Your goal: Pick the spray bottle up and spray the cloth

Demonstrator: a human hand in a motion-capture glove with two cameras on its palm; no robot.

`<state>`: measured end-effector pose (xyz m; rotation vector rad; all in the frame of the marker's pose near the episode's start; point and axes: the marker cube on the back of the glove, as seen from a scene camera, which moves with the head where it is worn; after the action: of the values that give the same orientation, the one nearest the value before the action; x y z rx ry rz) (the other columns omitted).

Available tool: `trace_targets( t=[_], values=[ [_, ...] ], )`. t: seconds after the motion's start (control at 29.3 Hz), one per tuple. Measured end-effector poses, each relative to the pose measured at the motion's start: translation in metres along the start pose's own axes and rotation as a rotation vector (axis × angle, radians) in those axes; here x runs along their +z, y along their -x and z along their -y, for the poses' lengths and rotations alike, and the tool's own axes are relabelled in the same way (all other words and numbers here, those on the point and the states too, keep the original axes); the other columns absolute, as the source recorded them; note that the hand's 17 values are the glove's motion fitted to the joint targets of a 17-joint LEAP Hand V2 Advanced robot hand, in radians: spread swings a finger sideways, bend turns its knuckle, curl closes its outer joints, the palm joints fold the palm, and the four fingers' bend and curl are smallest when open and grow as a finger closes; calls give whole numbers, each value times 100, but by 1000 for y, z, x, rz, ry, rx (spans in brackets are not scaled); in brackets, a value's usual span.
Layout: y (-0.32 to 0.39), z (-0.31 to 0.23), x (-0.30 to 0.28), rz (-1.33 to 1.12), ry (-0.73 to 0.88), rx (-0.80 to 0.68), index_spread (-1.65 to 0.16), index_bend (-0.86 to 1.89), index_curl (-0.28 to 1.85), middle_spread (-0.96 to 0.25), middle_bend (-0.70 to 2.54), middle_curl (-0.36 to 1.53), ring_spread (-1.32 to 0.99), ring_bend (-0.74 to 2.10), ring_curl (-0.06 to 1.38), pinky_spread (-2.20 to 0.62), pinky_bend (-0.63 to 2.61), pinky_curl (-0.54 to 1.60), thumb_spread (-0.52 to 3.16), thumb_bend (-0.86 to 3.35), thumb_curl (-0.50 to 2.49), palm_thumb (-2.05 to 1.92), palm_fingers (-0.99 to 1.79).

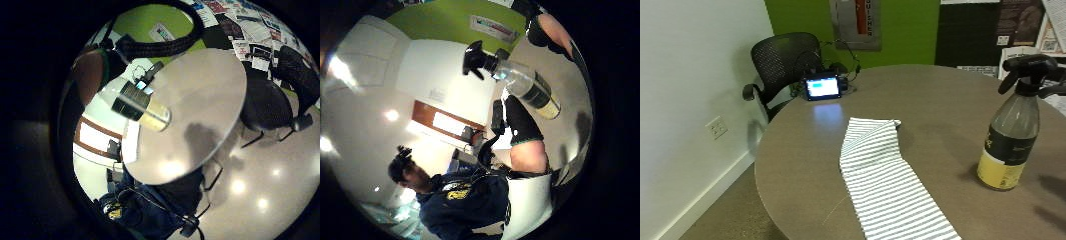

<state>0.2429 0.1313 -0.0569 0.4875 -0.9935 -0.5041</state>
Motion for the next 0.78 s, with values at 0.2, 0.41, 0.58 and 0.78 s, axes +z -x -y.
trace_targets(
  t=[0.2,0.41,0.58,0.78],
  values=[
    [-10,60,23,148,62,91,-34,7,30,-9,20,37,-13,27,34,18,25,32,120,21,45,60,75],
    [-16,81,48,212,150,50,-36,10,28,-11,22,38,-14,29,35,19,23,33,114,19,47,68,70],
    [-18,81,57,283,124,30,-34,23,32,-15,26,39,-20,31,33,15,15,29,103,19,51,81,95],
    [-12,85,67,337,-9,92,-32,31,39,-18,30,42,-21,29,35,4,17,30,85,14,55,89,118]
  ],
)
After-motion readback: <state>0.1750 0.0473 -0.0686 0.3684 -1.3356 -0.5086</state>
